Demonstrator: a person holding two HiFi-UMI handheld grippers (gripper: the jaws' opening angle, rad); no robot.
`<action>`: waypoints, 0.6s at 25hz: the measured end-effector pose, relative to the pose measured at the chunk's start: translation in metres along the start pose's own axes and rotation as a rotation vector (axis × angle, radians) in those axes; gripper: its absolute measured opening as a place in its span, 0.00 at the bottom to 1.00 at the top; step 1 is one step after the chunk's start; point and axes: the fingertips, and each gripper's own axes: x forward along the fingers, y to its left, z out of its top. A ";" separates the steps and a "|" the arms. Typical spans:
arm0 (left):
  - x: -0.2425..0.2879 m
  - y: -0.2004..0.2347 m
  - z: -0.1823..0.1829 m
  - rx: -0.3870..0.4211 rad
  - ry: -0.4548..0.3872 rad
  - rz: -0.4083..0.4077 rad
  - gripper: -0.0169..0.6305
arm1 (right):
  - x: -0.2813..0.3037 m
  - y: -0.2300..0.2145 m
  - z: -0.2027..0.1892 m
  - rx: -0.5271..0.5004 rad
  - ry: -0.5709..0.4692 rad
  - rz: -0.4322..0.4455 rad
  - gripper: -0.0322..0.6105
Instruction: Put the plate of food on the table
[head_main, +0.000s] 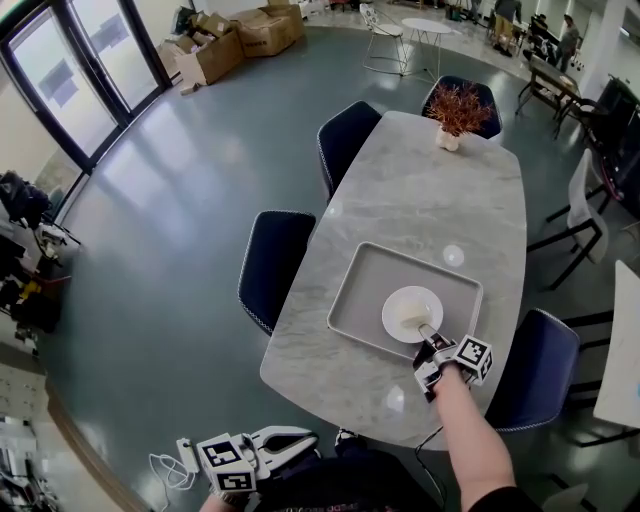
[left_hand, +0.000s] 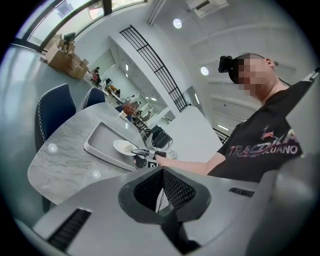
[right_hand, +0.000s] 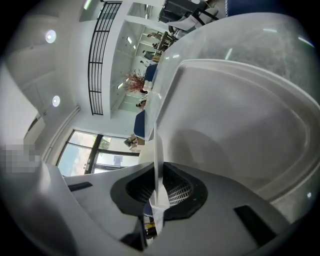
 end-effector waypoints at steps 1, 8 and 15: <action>0.002 0.001 0.000 -0.007 -0.002 0.002 0.04 | 0.002 0.000 0.003 -0.004 0.001 -0.002 0.10; 0.002 0.003 0.001 -0.036 -0.009 0.010 0.04 | 0.010 -0.002 0.011 -0.019 0.010 -0.034 0.10; 0.000 0.007 -0.002 -0.055 -0.017 0.016 0.04 | 0.020 -0.008 0.021 -0.009 -0.014 -0.060 0.10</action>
